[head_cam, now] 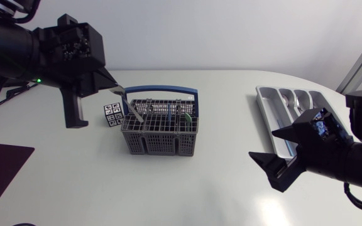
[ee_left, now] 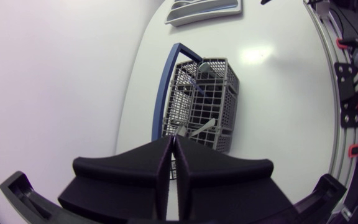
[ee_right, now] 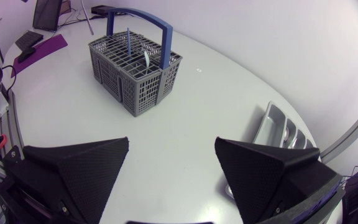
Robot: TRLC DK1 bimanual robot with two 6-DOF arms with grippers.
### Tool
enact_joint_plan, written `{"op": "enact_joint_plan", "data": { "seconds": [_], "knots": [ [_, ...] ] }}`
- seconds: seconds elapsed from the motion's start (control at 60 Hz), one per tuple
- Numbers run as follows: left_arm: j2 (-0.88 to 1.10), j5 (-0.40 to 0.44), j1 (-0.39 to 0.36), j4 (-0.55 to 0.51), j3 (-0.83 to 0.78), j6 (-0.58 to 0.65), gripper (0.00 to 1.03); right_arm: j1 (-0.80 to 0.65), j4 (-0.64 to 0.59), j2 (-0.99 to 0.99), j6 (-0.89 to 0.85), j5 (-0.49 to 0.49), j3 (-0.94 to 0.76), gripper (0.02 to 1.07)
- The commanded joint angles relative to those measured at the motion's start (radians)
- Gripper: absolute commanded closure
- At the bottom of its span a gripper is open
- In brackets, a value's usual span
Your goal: Transfer all utensils from the basket to the drawer tray.
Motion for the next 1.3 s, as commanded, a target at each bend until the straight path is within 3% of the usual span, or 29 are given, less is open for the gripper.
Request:
{"op": "enact_joint_plan", "data": {
  "seconds": [0.0, 0.183, 0.45, 0.7, 0.85, 1.283],
  "knots": [
    [0.035, -0.016, -0.061, -0.036, 0.022, -0.2, 1.0, 0.013, -0.011, -0.007, -0.012, -0.006, 0.03, 0.07],
    [0.141, -0.016, -0.171, -0.076, 0.039, -0.556, 1.0, 0.059, -0.013, -0.004, -0.003, -0.003, 0.055, 0.07],
    [0.275, 0.064, -0.234, -0.119, 0.141, -0.827, 1.0, 0.197, -0.013, 0.054, 0.054, 0.018, 0.111, 0.14],
    [0.403, 0.21, -0.245, -0.191, 0.232, -0.9, 1.0, 0.313, 0.004, 0.198, 0.078, 0.041, 0.19, 0.17],
    [0.459, 0.254, -0.24, -0.211, 0.279, -0.916, 1.0, 0.369, 0.027, 0.31, 0.108, 0.05, 0.24, 0.17],
    [0.511, 0.333, -0.203, -0.246, 0.347, -0.946, 1.0, 0.398, 0.099, 0.484, 0.088, 0.073, 0.28, 0.6]
  ]
}}
